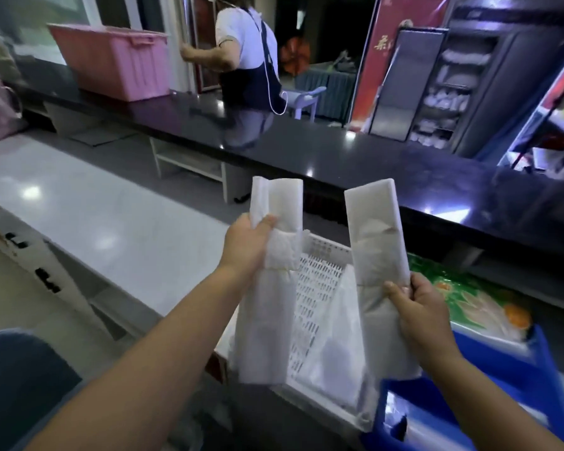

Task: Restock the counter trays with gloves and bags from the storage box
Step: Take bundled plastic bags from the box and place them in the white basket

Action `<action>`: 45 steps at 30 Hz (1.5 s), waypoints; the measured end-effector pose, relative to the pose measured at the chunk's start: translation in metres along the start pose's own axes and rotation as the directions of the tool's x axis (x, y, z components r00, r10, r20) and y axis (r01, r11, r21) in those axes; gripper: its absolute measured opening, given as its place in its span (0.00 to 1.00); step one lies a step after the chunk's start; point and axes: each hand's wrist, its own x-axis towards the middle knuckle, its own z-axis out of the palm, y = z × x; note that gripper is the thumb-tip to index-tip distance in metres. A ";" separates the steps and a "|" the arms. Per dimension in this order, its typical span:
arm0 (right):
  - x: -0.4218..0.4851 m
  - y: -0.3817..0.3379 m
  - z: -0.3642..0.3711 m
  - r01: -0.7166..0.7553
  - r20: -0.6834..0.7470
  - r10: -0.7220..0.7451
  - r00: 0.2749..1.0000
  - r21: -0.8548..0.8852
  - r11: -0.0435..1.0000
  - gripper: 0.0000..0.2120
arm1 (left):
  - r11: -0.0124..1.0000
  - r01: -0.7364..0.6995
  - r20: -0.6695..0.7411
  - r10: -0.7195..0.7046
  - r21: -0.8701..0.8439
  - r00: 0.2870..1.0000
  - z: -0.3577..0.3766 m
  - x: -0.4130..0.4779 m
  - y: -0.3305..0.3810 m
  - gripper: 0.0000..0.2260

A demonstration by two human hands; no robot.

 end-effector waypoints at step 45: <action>0.055 0.003 0.054 -0.041 0.365 0.076 0.928 -0.103 0.994 0.08 | 0.985 0.110 0.322 -0.062 -0.132 0.945 0.046 0.035 -0.039 0.03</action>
